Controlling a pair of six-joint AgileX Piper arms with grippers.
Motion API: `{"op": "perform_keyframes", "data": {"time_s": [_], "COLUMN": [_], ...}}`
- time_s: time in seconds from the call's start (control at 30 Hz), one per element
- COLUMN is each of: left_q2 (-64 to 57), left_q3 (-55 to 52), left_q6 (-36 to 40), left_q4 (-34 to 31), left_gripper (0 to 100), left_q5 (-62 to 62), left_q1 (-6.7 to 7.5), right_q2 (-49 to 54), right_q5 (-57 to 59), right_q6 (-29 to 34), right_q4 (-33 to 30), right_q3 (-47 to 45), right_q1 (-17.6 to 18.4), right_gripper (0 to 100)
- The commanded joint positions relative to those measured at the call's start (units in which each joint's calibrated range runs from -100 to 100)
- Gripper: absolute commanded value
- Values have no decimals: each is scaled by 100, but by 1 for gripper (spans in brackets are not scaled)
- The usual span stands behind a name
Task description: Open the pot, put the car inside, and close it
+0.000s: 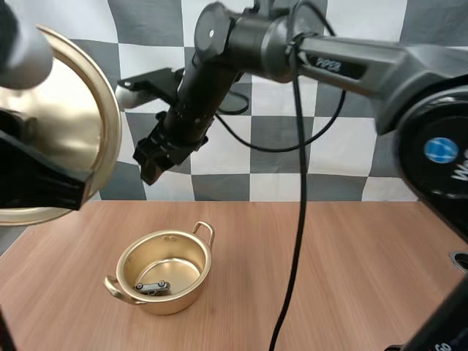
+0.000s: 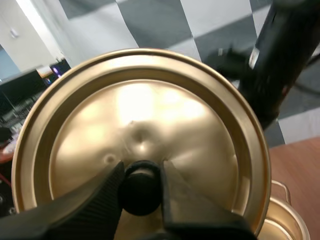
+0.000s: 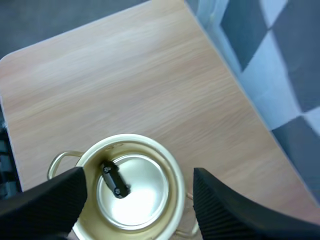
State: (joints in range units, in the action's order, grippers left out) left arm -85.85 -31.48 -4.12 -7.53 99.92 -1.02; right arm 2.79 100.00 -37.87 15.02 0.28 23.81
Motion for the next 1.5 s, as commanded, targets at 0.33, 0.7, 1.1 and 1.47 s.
{"op": "perform_keyframes", "data": {"time_s": [0.33, 0.7, 1.1, 1.47], "left_q2": [1875, 3311, 5147, 5911], "left_q3": [-1770, -1770, -1770, -1797], "left_q6": [-394, -441, -454, -479], "left_q4": [1045, 1275, 1282, 1381], "left_gripper": [0, 0, 0, 0], "left_q5": [-2040, -2114, -2114, -2130], "left_q1": [-3, -3, -3, -3], "right_q2": [3960, 4853, 5299, 5456], "right_q5": [0, 0, 0, 0], "right_q6": [773, 1289, 1289, 1289], "right_q4": [-1837, -2053, -2130, -2130], "right_q3": [11, -11, -134, -161], "right_q1": [-919, -1220, -1261, -1299], "right_gripper": [100, 100, 100, 100]}}
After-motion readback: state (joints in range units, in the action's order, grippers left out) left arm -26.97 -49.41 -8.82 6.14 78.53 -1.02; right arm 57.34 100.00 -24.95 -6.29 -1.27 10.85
